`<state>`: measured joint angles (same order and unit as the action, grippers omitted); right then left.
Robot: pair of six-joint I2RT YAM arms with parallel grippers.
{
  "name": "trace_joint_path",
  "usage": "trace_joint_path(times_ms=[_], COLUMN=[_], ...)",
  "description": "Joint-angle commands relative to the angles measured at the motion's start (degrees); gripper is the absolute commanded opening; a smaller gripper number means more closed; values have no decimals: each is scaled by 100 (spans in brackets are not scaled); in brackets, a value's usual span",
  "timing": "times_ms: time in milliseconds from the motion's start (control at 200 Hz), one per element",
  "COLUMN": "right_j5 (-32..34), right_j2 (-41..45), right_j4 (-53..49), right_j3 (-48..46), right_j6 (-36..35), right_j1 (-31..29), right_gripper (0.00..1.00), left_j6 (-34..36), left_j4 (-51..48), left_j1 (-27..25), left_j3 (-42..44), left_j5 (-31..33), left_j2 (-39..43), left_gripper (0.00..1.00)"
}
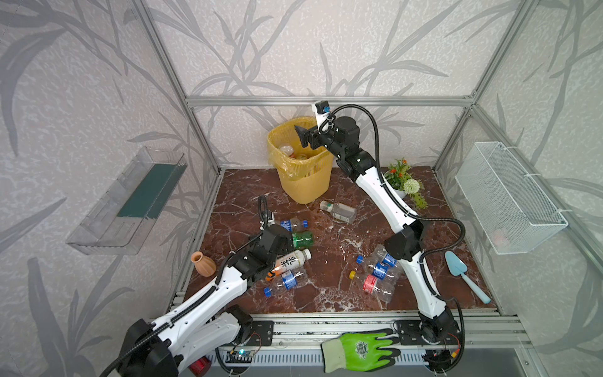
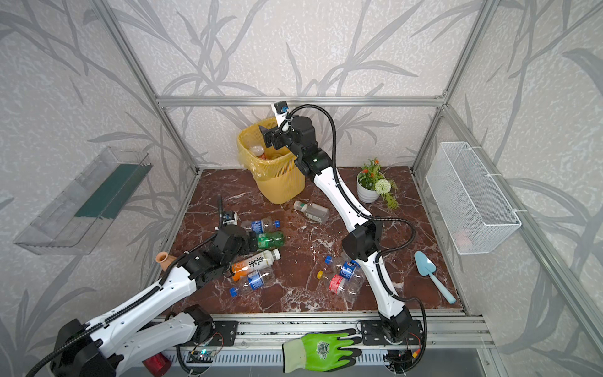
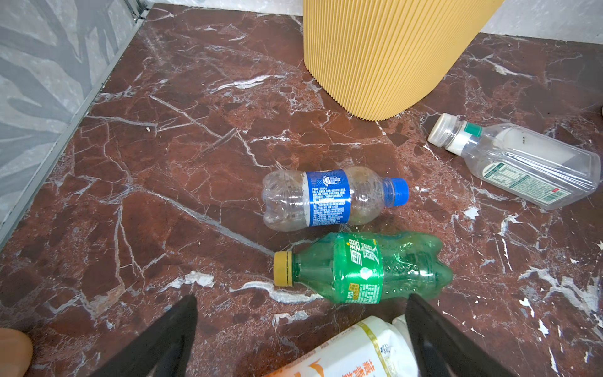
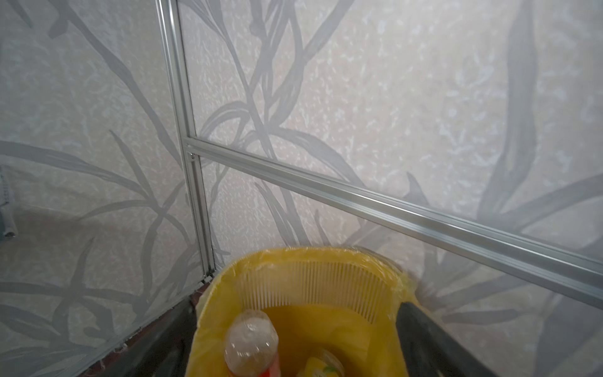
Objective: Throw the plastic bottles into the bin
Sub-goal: 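Lift the red-labelled bottle with the right gripper and drop it into the bin, then draw the right arm back toward the clear square bottle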
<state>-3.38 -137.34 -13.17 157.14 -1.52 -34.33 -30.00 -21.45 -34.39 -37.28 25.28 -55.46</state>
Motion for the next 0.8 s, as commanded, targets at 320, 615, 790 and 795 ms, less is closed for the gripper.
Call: trace_joint_path(times_ms=[320, 615, 790, 795], right_j5=[-10, -8, -124, -117], right_j2=[4427, 4995, 5280, 5288], right_j4=[3751, 2620, 2816, 2831], right_j3=[-7486, -9714, -10672, -10701], right_j6=[-397, -926, -516, -503], right_j1=[132, 593, 603, 603], right_gripper=[100, 98, 97, 97], left_j6=[199, 416, 462, 470], left_j4=[106, -20, -691, -714], left_j1=[29, 28, -44, -52], left_j3=[9, 44, -209, -214], left_j5=[-120, -480, -824, -837], left_j2=[439, 333, -149, -162], left_gripper=[99, 99, 94, 93])
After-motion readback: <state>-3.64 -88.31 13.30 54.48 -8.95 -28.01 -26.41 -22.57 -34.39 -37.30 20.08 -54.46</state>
